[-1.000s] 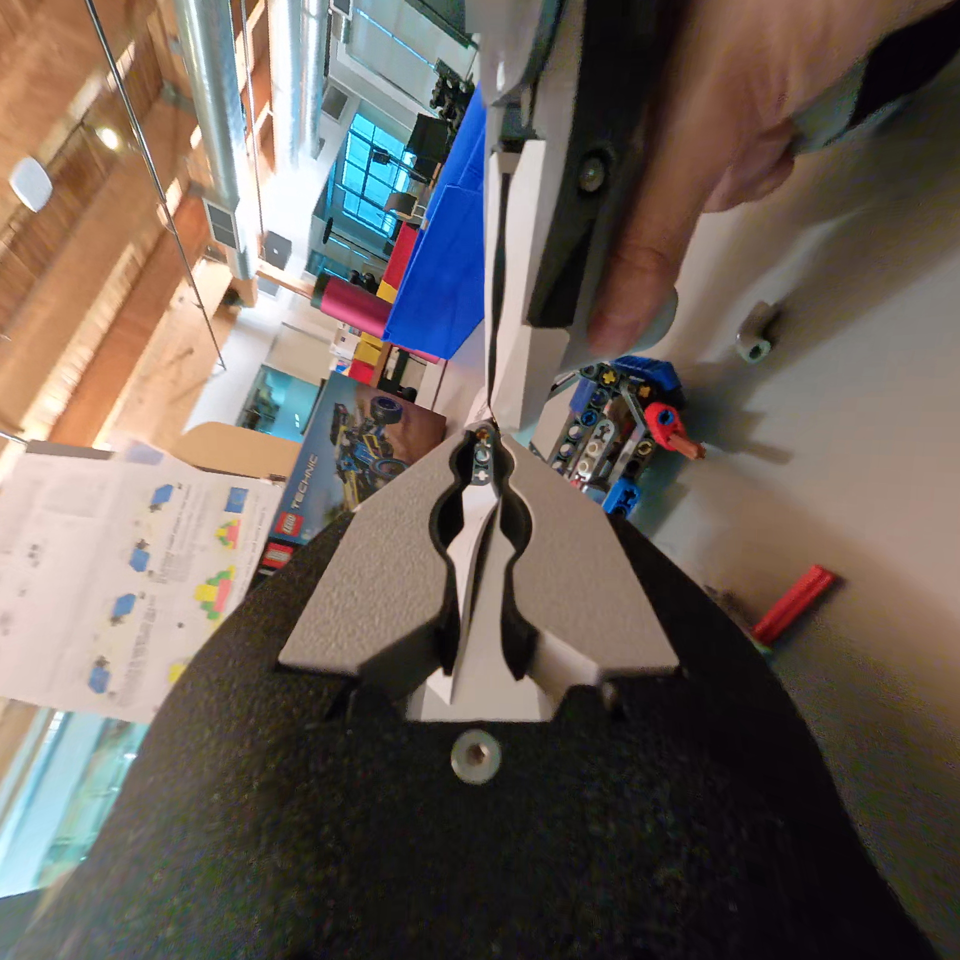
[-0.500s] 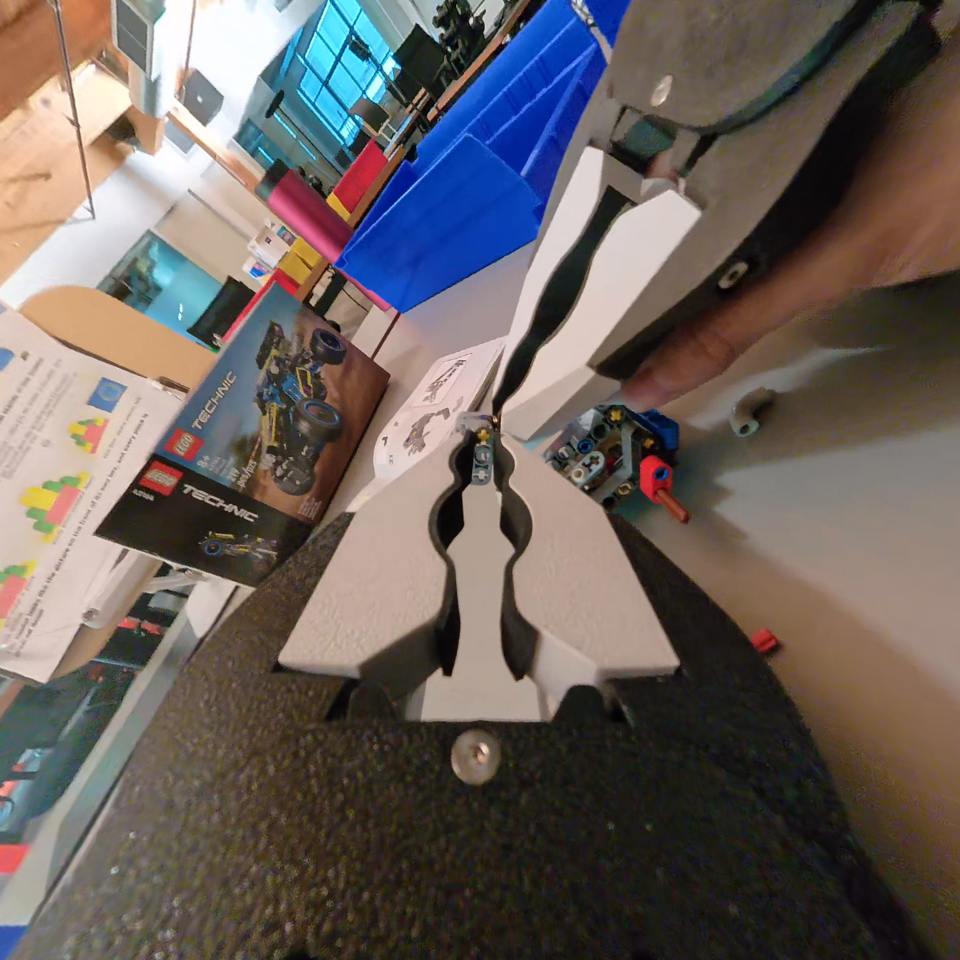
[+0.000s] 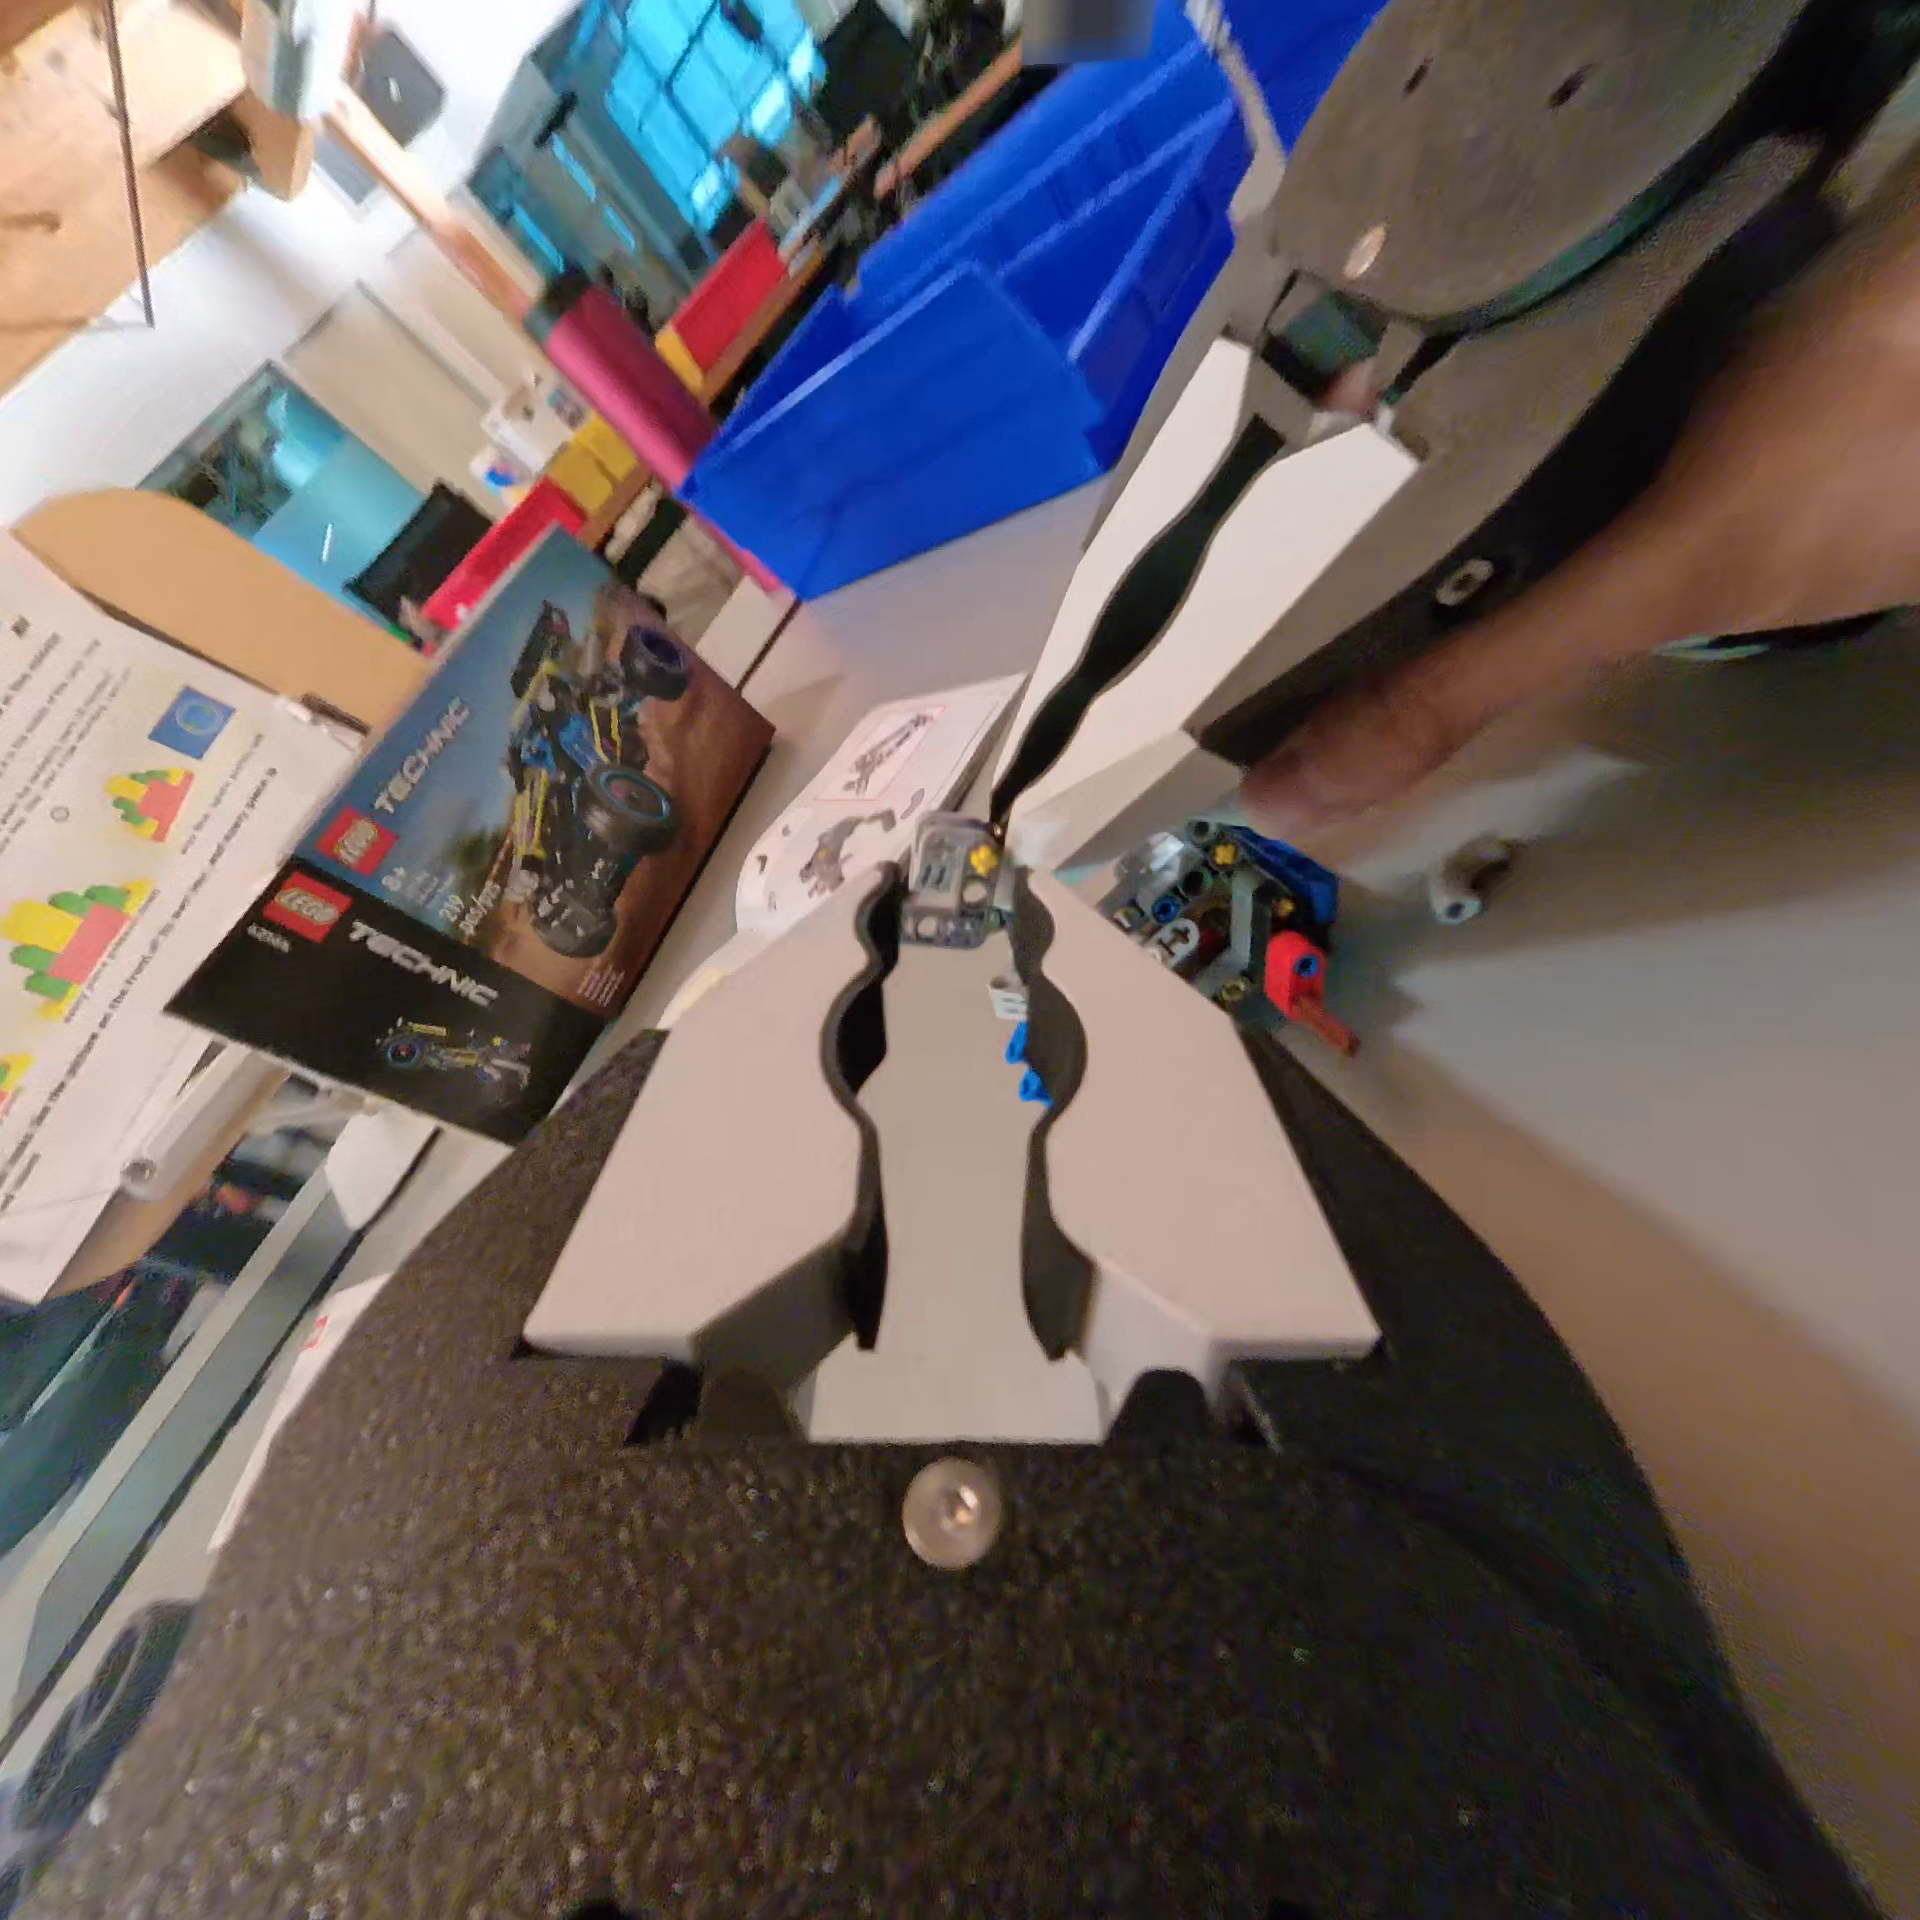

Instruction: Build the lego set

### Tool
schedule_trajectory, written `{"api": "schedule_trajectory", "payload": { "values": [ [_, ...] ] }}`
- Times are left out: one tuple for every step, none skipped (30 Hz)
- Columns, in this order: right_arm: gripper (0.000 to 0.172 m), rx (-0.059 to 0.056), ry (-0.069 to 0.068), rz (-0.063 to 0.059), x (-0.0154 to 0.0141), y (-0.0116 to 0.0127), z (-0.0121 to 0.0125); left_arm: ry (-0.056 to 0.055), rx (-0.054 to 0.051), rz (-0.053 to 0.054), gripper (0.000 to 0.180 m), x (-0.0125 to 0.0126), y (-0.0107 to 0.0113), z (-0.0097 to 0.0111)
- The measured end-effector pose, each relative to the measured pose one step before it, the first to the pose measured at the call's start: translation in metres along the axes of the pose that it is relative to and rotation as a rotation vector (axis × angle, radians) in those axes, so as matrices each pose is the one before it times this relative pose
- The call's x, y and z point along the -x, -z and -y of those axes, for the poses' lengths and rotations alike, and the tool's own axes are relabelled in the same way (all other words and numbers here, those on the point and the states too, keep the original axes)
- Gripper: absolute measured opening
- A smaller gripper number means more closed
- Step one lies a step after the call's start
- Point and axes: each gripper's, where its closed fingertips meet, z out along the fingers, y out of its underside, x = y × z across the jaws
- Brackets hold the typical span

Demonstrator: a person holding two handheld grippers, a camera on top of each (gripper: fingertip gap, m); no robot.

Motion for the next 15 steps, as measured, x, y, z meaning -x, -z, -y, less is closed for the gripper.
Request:
{"api": "schedule_trajectory", "payload": {
  "values": [
    [0.003,-0.0115,-0.0001,-0.0125,-0.00352,0.00184,0.00093,0.0021,-0.0353,-0.0151,0.02,0.00104,0.00565,0.00339],
    [0.003,-0.0018,0.0049,-0.0001,-0.00175,0.00134,-0.00045,0.0078,-0.011,-0.0037,0.021,0.00357,0.00493,-0.0004],
    [0.003,0.0033,0.0069,0.0208,0.0013,0.0005,-0.00088,0.0133,0.0131,-0.0159,0.023,0.00309,0.00316,-0.00427],
    [0.003,0.0071,0.0028,0.042,0.0047,-0.00017,-0.0012,0.0265,0.0287,-0.0498,0.024,-0.00079,0.00098,-0.00673],
    [0.003,0.0061,-0.0008,0.0386,0.00448,-0.00047,-0.00083,0.0455,0.0355,-0.0858,0.026,-0.00526,-0.00042,-0.00752],
    [0.003,-0.0034,0.0007,0.0147,0.00113,0.00028,0.00043,0.0474,0.0259,-0.1108,0.026,-0.00923,-0.00103,-0.00597],
    [0.003,-0.0002,0.0088,0.0126,0.00084,0.00037,-0.00015,0.0399,0.0239,-0.0976,0.026,-0.00829,-0.00143,-0.00579],
    [0.003,-0.0015,0.017,0.0138,0.0011,0.00051,-0.00014,0.0307,0.0209,-0.0557,0.026,-0.0036,-0.00137,-0.0052],
    [0.003,-0.0016,0.0224,0.021,0.00237,0.00055,-0.00012,0.0172,0.0118,-0.0176,0.026,0.0001,-0.00126,-0.00375],
    [0.003,0.0064,0.0158,0.0176,0.00189,0.00056,-0.00144,0.0089,0.0072,-0.0039,0.027,0.00046,-0.00179,-0.00279],
    [0.003,0.0044,0.0072,0.0089,0.00051,0.00055,-0.00117,0.0137,0.0097,-0.0078,0.027,-0.00093,-0.00259,-0.00221],
    [0.002,-0.0021,0.0019,0.0055,-0.00003,0.00083,-0.00008,0.0219,0.009,-0.0145,0.027,-0.00277,-0.00267,-0.00082],
    [0.002,-0.0008,-0.0012,0.0064,0.00004,0.00055,-0.00013,0.0274,0.0031,-0.0081,0.026,-0.00232,-0.00262,0.00086],
    [0.002,-0.0005,-0.0001,0.0087,0.00035,0.00036,-0.00018,0.03,0.002,0.0066,0.024,-0.00028,-0.00248,0.00132],
    [0.003,-0.001,0.0026,0.0118,0.00103,0.00032,0.00004,0.0242,-0.0022,0.0073,0.021,0.00022,-0.00195,0.00186]
  ]
}}
